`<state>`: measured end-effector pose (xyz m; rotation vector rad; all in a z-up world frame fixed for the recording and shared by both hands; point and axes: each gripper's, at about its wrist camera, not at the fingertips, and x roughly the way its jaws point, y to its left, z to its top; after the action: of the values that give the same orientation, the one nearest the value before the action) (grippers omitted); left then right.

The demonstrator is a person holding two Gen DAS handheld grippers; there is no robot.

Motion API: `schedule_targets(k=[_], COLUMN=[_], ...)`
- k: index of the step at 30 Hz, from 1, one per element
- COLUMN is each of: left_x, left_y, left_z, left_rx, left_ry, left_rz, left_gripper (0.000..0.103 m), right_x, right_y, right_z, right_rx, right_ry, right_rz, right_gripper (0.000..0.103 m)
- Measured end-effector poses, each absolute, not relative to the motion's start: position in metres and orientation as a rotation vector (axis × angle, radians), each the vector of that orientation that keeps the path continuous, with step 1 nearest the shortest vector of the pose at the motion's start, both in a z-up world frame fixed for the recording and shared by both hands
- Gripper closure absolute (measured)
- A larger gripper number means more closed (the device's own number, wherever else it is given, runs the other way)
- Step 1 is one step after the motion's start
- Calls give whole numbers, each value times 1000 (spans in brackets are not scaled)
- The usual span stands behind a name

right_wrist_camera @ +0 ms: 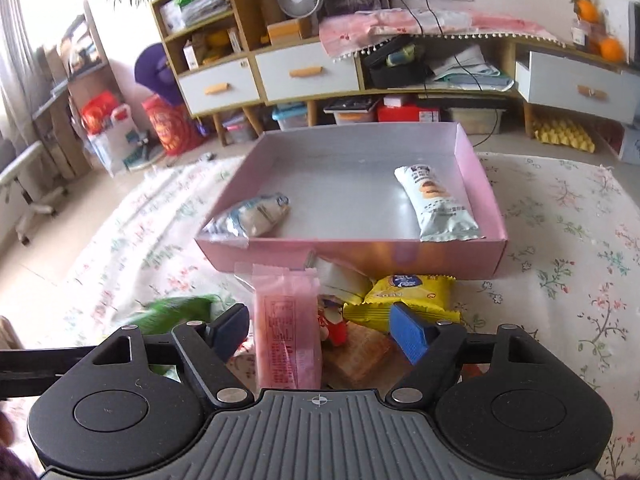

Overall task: Organize snacks
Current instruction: 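Grasp the green cartoon-girl packet with the left gripper while the right grasps the pink packet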

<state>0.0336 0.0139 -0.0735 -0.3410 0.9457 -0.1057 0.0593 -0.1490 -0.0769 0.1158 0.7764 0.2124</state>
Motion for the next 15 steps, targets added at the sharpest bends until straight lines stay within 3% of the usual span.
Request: schedule_targets(k=[2,9,11,12,15], left_x=[33,36,40,43,46], left_y=[17,11,12,13,15], left_z=[-76,-89,-95,-98,-103], left_rx=[-347,-299,-305,-309,-295], left_ry=[945,967,989,994,994], left_rz=[-105,-87,-84,-78,-51], left_gripper=[57,56,55,55,54], right_x=[55,46,51,53,51], right_y=[-142,-123,-122,-123,-124], right_z=[-78,-84,-92,-95,-94], right_rx=[74,-6,1,11,13], right_ry=[768,778,798,807,782], right_rz=[207,242,244,254,263], right_gripper=[25,44,54,66,71])
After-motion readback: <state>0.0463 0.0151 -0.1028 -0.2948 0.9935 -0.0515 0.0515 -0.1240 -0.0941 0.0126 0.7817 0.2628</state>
